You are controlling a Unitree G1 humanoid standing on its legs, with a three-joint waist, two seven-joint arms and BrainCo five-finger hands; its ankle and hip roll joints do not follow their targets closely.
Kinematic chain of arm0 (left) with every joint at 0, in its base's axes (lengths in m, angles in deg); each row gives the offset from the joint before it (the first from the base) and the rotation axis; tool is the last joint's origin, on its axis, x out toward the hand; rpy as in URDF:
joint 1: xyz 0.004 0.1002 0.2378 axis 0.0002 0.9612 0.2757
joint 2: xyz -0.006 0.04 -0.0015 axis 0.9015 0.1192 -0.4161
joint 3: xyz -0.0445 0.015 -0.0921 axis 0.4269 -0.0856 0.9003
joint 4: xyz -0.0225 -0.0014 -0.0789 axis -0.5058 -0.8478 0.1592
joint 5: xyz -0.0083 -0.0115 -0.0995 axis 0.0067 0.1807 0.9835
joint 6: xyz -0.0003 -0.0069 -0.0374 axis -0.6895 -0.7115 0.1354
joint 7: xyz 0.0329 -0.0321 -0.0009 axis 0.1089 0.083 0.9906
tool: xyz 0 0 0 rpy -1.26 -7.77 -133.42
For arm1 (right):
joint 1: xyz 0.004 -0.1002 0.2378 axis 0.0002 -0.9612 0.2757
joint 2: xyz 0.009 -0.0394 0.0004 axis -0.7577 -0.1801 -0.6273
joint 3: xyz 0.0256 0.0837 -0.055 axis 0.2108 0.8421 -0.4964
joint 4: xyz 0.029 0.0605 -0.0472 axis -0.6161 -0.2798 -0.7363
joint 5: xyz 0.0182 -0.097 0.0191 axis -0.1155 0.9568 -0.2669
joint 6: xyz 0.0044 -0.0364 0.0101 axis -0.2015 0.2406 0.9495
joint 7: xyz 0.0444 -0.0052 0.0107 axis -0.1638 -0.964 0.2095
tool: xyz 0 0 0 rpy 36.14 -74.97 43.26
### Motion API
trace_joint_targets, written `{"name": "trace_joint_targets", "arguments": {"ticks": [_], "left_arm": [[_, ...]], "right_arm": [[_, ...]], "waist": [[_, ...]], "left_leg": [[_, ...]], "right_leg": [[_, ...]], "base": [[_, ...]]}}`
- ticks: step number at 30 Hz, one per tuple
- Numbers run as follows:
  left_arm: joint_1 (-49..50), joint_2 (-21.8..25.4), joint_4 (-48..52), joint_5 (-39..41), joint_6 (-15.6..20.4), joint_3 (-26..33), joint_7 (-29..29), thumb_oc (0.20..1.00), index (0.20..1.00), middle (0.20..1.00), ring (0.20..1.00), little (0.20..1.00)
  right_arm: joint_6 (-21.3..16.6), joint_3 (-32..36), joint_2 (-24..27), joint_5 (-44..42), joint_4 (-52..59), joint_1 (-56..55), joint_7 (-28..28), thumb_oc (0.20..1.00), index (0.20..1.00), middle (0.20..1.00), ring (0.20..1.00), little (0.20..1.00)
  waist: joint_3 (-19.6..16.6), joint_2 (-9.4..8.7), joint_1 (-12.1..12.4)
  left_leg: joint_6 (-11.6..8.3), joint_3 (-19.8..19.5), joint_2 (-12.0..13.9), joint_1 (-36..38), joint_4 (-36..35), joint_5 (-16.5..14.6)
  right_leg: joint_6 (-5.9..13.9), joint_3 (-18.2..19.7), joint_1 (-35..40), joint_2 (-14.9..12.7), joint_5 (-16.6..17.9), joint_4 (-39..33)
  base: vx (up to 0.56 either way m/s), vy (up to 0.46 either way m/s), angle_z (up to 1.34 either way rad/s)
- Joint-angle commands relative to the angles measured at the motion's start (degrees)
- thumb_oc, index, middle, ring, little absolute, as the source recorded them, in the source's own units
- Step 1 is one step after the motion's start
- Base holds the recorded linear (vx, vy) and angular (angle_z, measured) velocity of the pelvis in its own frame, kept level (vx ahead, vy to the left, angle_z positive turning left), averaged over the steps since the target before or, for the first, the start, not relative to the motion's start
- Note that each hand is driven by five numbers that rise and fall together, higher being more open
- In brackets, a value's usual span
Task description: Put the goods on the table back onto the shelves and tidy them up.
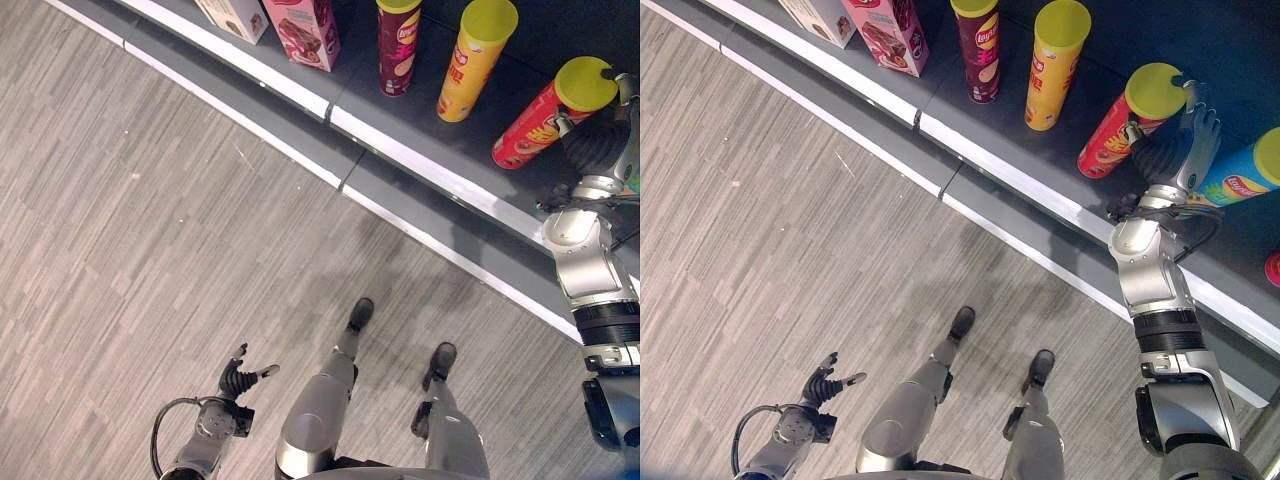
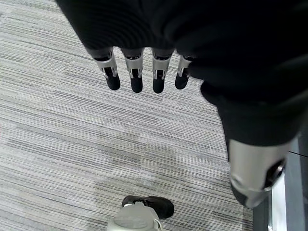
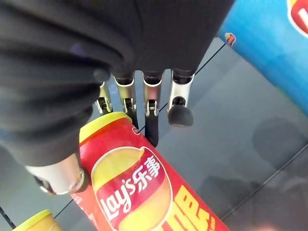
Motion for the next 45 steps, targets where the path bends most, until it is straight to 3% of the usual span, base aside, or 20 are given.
{"name": "trace_joint_targets", "arguments": {"ticks": [1, 2, 3, 4, 5, 6, 21, 25, 29, 34, 38, 39, 42, 45], "left_arm": [[-0.29, 2.47, -1.24, 1.14, 0.37, -1.95, 1.37, 1.0, 1.0, 1.0, 1.0, 1.0], [-0.31, 2.4, -1.32, 1.21, 0.31, -1.92, 1.37, 1.0, 1.0, 1.0, 1.0, 1.0], [-0.4, 2.37, -1.52, 1.19, 0.24, -1.79, 1.43, 1.0, 1.0, 1.0, 1.0, 1.0], [-0.4, 2.36, -1.52, 1.19, 0.24, -1.77, 1.43, 1.0, 1.0, 1.0, 1.0, 1.0], [-0.38, 2.32, -1.51, 1.27, 0.19, -1.74, 1.43, 1.0, 1.0, 1.0, 1.0, 1.0], [-0.48, 2.26, -1.75, 1.36, 0.18, -1.76, 1.48, 1.0, 1.0, 1.0, 1.0, 1.0], [-1.83, 1.37, -6.04, 1.23, -0.31, -0.9, 2.14, 1.0, 1.0, 1.0, 1.0, 1.0], [-2.21, 0.86, -8.15, 0.59, -1.31, 0.18, 2.4, 1.0, 1.0, 1.0, 1.0, 1.0], [-1.99, 0.97, -11.26, -0.88, -2.86, 2.38, 2.75, 1.0, 1.0, 1.0, 1.0, 1.0], [-1.97, 0.5, -15.27, -1.89, -3.96, 6.41, 1.96, 1.0, 1.0, 1.0, 1.0, 1.0], [-2.31, 0.76, -16.73, -2.05, -4.12, 8.65, 0.53, 1.0, 1.0, 1.0, 1.0, 1.0], [-2.25, 0.77, -16.71, -2.05, -4.12, 8.63, 0.52, 1.0, 1.0, 1.0, 1.0, 1.0], [-2.61, 0.96, -17.75, -1.92, -3.72, 10.67, -1.99, 1.0, 1.0, 1.0, 1.0, 1.0], [-2.36, 1.1, -17.9, -2.12, -3.45, 10.69, -3.57, 1.0, 1.0, 1.0, 1.0, 1.0]], "right_arm": [[-1.1, 0.36, 2.69, -1.65, -0.88, 0.82, -0.75, 0.2, 0.2, 0.2, 0.2, 0.2], [-1.1, 0.26, 2.74, -1.62, -0.82, 0.88, -0.7, 0.2, 0.2, 0.2, 0.2, 0.2], [-1.11, -0.17, 2.81, -1.35, -0.68, 1.15, -0.45, 0.47, 0.47, 0.47, 0.47, 0.47], [-1.11, -0.19, 2.8, -1.34, -0.69, 1.16, -0.45, 0.47, 0.47, 0.47, 0.47, 0.47], [-1.08, -0.34, 2.77, -1.22, -0.59, 1.19, -0.39, 0.881, 0.881, 0.881, 0.881, 0.881], [-1.05, -0.52, 2.67, -1.14, -0.55, 1.26, -0.34, 1.0, 1.0, 1.0, 1.0, 1.0], [-1.47, -0.67, 3.41, -0.53, 1.18, 1.25, -0.43, 1.0, 1.0, 1.0, 1.0, 1.0], [-2.55, 1.84, 3.36, 0.92, 10.0, -2.91, 0.28, 1.0, 1.0, 1.0, 1.0, 1.0], [-4.36, 3.74, 1.45, 0.61, 20.06, -11.4, 5.94, 1.0, 1.0, 1.0, 1.0, 1.0], [-10.5, 1.86, -3.93, -13.12, 24.77, -21.18, 17.7, 1.0, 1.0, 1.0, 1.0, 1.0], [-13.62, 0.66, -6.23, -27.69, 25.52, -27.08, 28.79, 1.0, 1.0, 1.0, 1.0, 1.0], [-13.61, 0.73, -6.21, -27.82, 25.57, -27.18, 28.91, 1.0, 1.0, 1.0, 1.0, 1.0], [-14.28, 2.82, -7.01, -49.23, 27.11, -36.06, 42.92, 1.0, 1.0, 1.0, 1.0, 1.0], [-13.3, 5.59, -7.87, -58.92, 25.63, -39.68, 47.56, 1.0, 1.0, 1.0, 1.0, 1.0]], "waist": [[-2.83, -1.09, -0.2], [-2.88, -1.15, -0.23], [-3.01, -1.3, -0.2], [-3.01, -1.3, -0.21], [-3.07, -1.35, -0.24], [-3.13, -1.47, -0.23], [-4.31, -2.68, -0.62], [-5.42, -3.87, -1.77], [-7.85, -6.08, -3.95], [-10.96, -9.06, -6.69], [-13.26, -10.18, -8.75], [-13.26, -10.2, -8.66], [-16.1, -10.96, -11.35], [-17.4, -10.84, -12.8]], "left_leg": [[-0.71, 4.01, 0.04, -0.18, 1.75, -6.41], [-0.71, 4.04, 0.05, -0.15, 1.73, -6.42], [-0.71, 4.14, 0.18, -0.05, 1.58, -6.43], [-0.71, 4.15, 0.19, -0.04, 1.55, -6.42], [-0.69, 4.15, 0.2, 0.03, 1.48, -6.43], [-0.67, 4.12, 0.24, 0.1, 1.37, -6.39], [-0.59, 4.03, 0.53, 1.14, 0.7, -6.45], [-0.8, 4.44, 1.44, 2.4, -0.14, -6.42], [-0.96, 5.74, 2.61, 4.97, -1.7, -6.33], [-0.9, 8.93, 3.98, 9.74, -2.23, -7.25], [-0.98, 11.37, 5.02, 12.49, -1.64, -8.41], [-0.98, 11.45, 5.04, 12.58, -1.66, -8.44], [-1.15, 14.48, 6.06, 15.82, -1.2, -9.73], [-1.34, 15.33, 6.39, 16.96, -1.16, -10.08]], "right_leg": [[4.17, 3.23, -1.53, -4.13, -0.29, 3.35], [4.16, 3.25, -1.53, -4.09, -0.29, 3.32], [4.16, 3.24, -1.45, -4.03, -0.27, 3.21], [4.16, 3.25, -1.45, -4.03, -0.26, 3.19], [4.16, 3.31, -1.43, -3.99, -0.27, 3.19], [4.18, 3.28, -1.42, -3.99, -0.23, 3.15], [4.23, 3.32, -0.69, -3.74, -0.22, 2.78], [4.16, 3.3, -0.05, -3.33, -0.23, 2.49], [4.1, 3.36, 1.54, -2.67, 0.17, 1.75], [3.87, 4.8, 4.56, -1.47, 0.16, 0.94], [3.78, 6.52, 5.77, -0.84, 0.06, 0.69], [3.77, 6.59, 5.81, -0.83, 0.05, 0.68], [3.72, 8.48, 7.19, -0.5, -0.28, 0.85], [3.68, 9.35, 7.36, -0.59, -0.45, 1.5]], "base": [[0.0, 0.0, 0.0], [0.0, 0.0, 0.0], [0.0, 0.0, 0.0], [0.0, 0.0, 0.0], [0.0, 0.0, 0.0], [0.0, 0.0, 0.0], [0.0, 0.0, 0.0], [0.03, -0.005, -0.01], [0.08, -0.028, -0.01], [0.08, -0.005, -0.28], [0.05, 0.014, -0.35], [0.06, 0.011, -0.36], [0.08, 0.008, -0.42], [0.04, 0.014, -0.25]]}}
